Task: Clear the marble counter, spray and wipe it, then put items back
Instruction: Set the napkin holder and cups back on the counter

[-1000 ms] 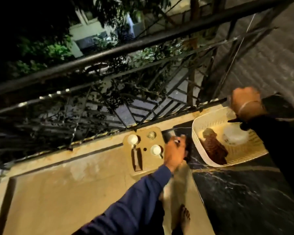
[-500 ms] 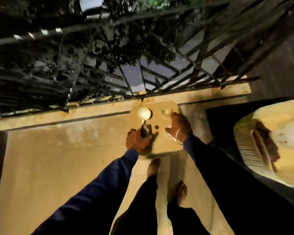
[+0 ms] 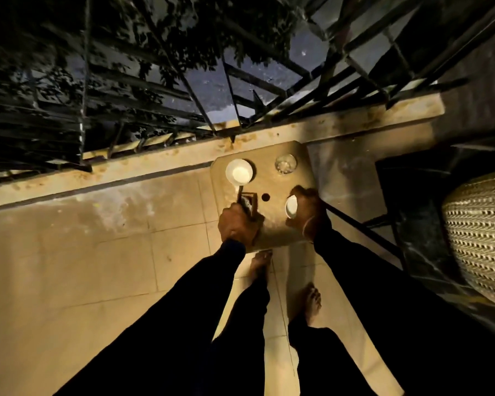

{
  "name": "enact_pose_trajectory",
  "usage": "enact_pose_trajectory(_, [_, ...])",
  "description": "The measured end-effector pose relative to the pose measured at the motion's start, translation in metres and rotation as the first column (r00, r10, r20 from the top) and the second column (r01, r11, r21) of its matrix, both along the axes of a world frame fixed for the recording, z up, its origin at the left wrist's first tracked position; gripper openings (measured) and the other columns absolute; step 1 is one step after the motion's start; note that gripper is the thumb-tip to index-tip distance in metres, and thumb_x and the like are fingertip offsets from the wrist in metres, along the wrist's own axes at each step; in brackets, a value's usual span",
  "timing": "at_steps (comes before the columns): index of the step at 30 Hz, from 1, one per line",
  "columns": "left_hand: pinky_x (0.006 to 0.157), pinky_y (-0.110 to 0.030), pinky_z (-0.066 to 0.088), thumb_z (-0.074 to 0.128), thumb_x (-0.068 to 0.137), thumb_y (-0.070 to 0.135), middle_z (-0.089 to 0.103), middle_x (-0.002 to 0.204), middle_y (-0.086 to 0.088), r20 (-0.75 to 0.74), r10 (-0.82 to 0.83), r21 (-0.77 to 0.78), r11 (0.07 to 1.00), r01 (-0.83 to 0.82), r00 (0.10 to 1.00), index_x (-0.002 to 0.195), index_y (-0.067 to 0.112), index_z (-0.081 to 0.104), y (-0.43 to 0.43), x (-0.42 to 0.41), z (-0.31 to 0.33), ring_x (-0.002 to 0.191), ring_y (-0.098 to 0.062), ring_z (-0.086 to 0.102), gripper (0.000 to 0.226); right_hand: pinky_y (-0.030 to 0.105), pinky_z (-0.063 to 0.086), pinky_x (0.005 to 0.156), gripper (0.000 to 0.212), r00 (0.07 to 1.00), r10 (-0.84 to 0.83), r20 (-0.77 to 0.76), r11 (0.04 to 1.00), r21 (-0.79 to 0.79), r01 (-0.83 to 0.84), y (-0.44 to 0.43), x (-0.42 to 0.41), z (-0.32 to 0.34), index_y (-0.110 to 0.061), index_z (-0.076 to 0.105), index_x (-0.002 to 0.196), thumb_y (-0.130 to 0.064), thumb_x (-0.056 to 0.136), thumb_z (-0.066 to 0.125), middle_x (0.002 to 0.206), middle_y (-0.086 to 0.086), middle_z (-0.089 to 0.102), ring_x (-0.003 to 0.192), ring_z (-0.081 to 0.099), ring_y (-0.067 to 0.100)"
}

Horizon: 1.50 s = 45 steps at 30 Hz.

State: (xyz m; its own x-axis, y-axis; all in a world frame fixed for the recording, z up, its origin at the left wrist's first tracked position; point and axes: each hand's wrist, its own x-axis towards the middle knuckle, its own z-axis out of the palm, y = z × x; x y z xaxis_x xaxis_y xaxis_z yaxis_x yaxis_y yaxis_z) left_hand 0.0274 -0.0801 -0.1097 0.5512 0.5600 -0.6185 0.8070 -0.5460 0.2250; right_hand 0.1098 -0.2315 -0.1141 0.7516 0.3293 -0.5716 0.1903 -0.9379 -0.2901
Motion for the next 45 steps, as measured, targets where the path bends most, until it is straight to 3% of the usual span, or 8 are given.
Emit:
enact_pose_trajectory(6, [0.074,-0.036,0.059,0.078,0.066,0.047,0.072,0.088,-0.006,0.094,-0.105,-0.012,0.994,0.106,0.99,0.092,0.013,0.068,-0.004,0.004,0.072,0.083,-0.028,0.069,0.044,0.032,0.049,0.097,0.081,0.993,-0.093,0.077,0.991,0.104,0.085,-0.013,-0.022,0.063,-0.009,0.058,0.121,-0.044,0.054,0.087,0.115,0.01,0.065,0.109,0.063,0.027])
enact_pose_trajectory(14, [0.061,-0.027,0.046,0.085,0.055,0.047,0.067,0.089,-0.006,0.113,-0.432,-0.003,0.9,0.436,0.895,0.084,0.016,0.062,-0.04,0.049,0.238,0.086,-0.027,0.066,0.049,0.036,0.049,0.093,0.08,0.983,-0.151,0.104,0.987,0.069,0.144,-0.061,-0.019,0.262,-0.019,0.056,0.125,-0.051,0.057,0.083,0.123,0.01,0.062,0.113,0.059,0.03])
enact_pose_trajectory(18, [0.07,-0.033,0.049,0.08,0.056,0.06,0.069,0.1,-0.013,0.227,-0.68,0.197,0.733,0.651,0.697,0.098,0.019,0.066,-0.092,0.073,0.352,0.098,-0.032,0.066,0.06,0.036,0.05,0.077,0.076,0.938,-0.217,0.269,0.976,0.085,0.202,-0.131,-0.022,0.377,-0.031,0.059,0.116,-0.066,0.051,0.072,0.112,0.0,0.066,0.104,0.064,0.027])
enact_pose_trajectory(22, [0.074,-0.033,0.052,0.084,0.054,0.061,0.073,0.097,-0.004,0.398,-0.796,0.243,0.571,0.784,0.456,0.097,0.025,0.065,-0.17,0.084,0.447,0.1,-0.028,0.067,0.059,0.039,0.046,0.101,0.074,0.855,-0.404,0.324,0.911,0.061,0.408,-0.236,-0.051,0.477,-0.018,0.058,0.124,-0.052,0.063,0.08,0.124,0.01,0.062,0.117,0.058,0.033])
enact_pose_trajectory(24, [0.074,-0.034,0.053,0.086,0.052,0.057,0.075,0.096,-0.002,0.46,-0.831,0.28,0.471,0.837,0.314,0.101,0.027,0.065,-0.22,0.086,0.474,0.099,-0.028,0.068,0.061,0.033,0.051,0.089,0.069,0.771,-0.542,0.335,0.832,0.087,0.547,-0.293,-0.07,0.495,-0.021,0.059,0.12,-0.048,0.062,0.083,0.119,0.011,0.064,0.11,0.062,0.032])
enact_pose_trajectory(26, [0.075,-0.035,0.054,0.088,0.052,0.05,0.075,0.094,0.0,0.53,-0.825,0.28,0.388,0.878,0.196,0.1,0.031,0.067,-0.289,0.084,0.481,0.099,-0.028,0.069,0.056,0.029,0.05,0.078,0.073,0.68,-0.623,0.387,0.752,0.056,0.657,-0.361,-0.103,0.501,-0.021,0.059,0.114,-0.052,0.054,0.085,0.113,0.008,0.065,0.103,0.064,0.029])
enact_pose_trajectory(35, [0.075,-0.018,0.046,0.087,0.059,0.017,0.074,0.096,0.007,0.545,-0.82,0.211,-0.068,0.975,-0.175,0.109,0.029,0.071,-0.564,0.071,0.406,0.091,-0.007,0.066,0.054,0.033,0.045,0.097,0.082,0.427,-0.825,0.37,0.455,-0.012,0.89,-0.603,-0.225,0.432,-0.02,0.048,0.134,-0.035,0.063,0.087,0.132,0.006,0.053,0.12,0.052,0.026])
enact_pose_trajectory(45, [0.092,-0.03,0.052,0.082,0.067,0.013,0.069,0.116,-0.003,0.371,-0.899,0.213,-0.162,0.963,-0.234,0.122,0.024,0.065,-0.72,0.096,0.303,0.109,-0.021,0.064,0.058,0.041,0.045,0.099,0.081,0.393,-0.892,0.221,0.405,0.008,0.914,-0.73,-0.21,0.332,-0.02,0.04,0.137,-0.025,0.069,0.084,0.134,0.011,0.049,0.122,0.051,0.031])
